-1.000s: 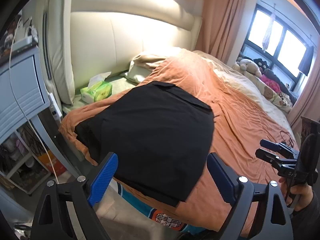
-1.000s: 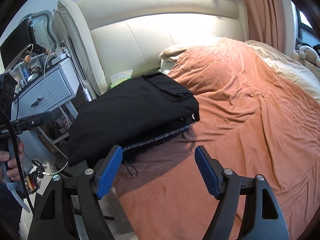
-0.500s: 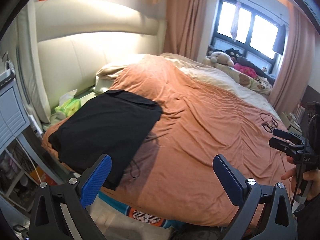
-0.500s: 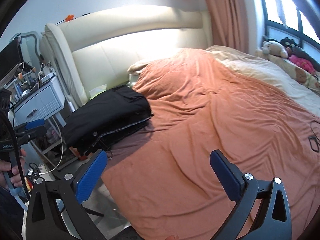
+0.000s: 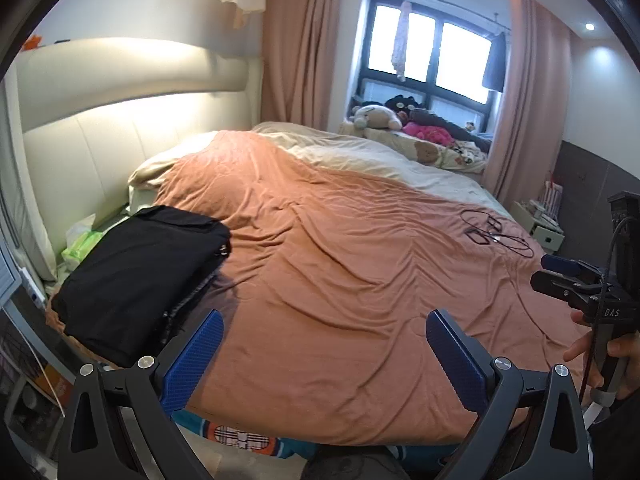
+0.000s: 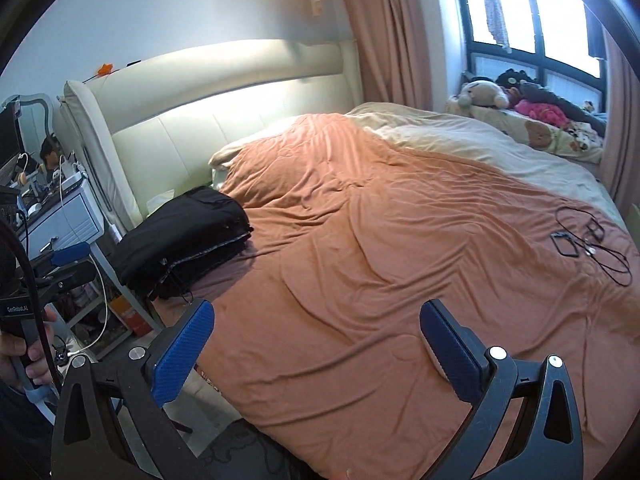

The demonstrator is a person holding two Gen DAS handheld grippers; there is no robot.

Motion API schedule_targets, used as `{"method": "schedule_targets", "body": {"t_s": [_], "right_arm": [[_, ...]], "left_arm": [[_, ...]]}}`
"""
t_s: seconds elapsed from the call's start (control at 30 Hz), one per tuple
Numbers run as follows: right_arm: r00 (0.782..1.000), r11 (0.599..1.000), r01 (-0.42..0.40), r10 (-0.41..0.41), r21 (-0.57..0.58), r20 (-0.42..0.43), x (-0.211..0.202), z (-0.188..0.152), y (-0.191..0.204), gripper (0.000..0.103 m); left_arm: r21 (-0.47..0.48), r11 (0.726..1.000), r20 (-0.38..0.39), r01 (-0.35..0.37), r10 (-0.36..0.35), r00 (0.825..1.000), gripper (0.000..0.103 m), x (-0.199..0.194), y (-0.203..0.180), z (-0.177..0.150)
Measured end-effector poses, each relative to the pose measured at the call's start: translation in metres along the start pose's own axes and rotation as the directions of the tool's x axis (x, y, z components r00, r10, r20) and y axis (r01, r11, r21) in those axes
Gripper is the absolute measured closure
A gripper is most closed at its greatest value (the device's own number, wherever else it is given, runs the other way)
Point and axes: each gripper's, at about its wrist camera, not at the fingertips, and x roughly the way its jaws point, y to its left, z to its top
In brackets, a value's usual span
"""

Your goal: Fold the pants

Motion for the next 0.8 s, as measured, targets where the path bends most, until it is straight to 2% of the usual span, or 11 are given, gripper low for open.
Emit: {"method": "schedule_targets", "body": {"t_s": [0.4, 0.8], "right_arm": [[0.995, 0.995, 0.090, -0.092, 0.047, 0.040, -0.073, -0.053, 0.005, 0.000], [0.984, 0.985, 0.149, -0.156, 0.084, 0.084, -0.136, -0.110, 0.022, 0.000]], "left_arm": [[0.063, 0.993, 0.064, 0.103, -0.108, 0.992, 0.001, -0.039, -0.062, -0.031], [0.114, 0.986, 0.104, 0.123, -0.135, 0.985, 0.001, -0.085, -0.100, -0.075]]}}
